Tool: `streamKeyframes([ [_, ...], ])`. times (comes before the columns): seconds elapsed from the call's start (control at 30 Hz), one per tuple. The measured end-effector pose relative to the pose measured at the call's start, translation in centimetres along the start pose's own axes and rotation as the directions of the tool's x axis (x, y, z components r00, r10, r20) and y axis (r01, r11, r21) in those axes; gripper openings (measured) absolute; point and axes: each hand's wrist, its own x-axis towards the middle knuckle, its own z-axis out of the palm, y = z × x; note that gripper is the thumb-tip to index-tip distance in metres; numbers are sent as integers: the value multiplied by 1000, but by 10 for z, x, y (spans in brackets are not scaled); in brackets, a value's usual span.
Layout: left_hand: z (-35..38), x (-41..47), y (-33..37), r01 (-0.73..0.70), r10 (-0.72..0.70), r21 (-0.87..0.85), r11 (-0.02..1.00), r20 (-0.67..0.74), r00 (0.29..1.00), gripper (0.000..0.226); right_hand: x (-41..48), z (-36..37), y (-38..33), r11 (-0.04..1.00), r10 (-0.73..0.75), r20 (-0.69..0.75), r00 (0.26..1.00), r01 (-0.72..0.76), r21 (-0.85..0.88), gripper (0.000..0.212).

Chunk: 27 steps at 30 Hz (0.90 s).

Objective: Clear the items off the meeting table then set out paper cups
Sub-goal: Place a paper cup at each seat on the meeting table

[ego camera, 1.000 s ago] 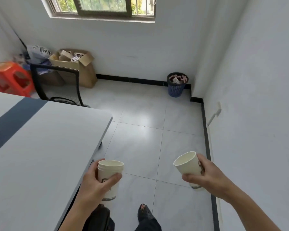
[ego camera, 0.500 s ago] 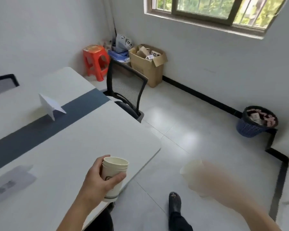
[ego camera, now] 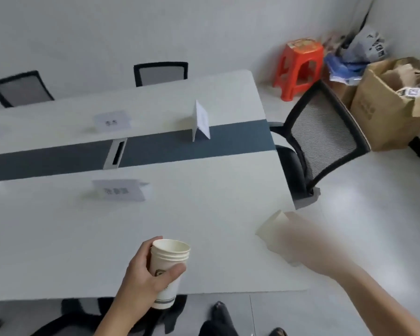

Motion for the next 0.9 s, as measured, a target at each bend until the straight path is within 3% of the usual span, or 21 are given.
streamKeyframes([
  [0.2, -30, 10, -19, 91, -103, -77, 993, -173, 980, 76, 101, 47, -52, 992, -99, 111, 989, 107, -69, 42],
  [0.3, -50, 36, -28, 104, -129, -123, 987, -221, 967, 77, 154, 78, -79, 965, -123, 144, 982, 152, -213, 51],
  [0.4, -72, 72, -31, 120, -156, -168, 978, -225, 962, 81, 209, 111, -105, 928, -116, 139, 983, 157, -337, 54],
  [0.57, -117, 137, -38, 138, -183, -198, 970, -233, 955, 79, 307, 182, -138, 925, -91, 135, 987, 134, -356, 58],
  [0.67, -137, 162, -48, 162, -208, -198, 967, -239, 949, 77, 356, 221, -137, 943, -52, 124, 991, 90, -321, 66],
  [0.83, -131, 148, -48, 187, -230, -200, 962, -219, 948, 77, 377, 221, -123, 954, -105, 55, 993, 116, -277, 63],
  [0.9, -159, 207, -93, 307, -352, -239, 921, -180, 919, 78, 442, 267, -101, 937, -6, 67, 998, 29, -349, 65],
])
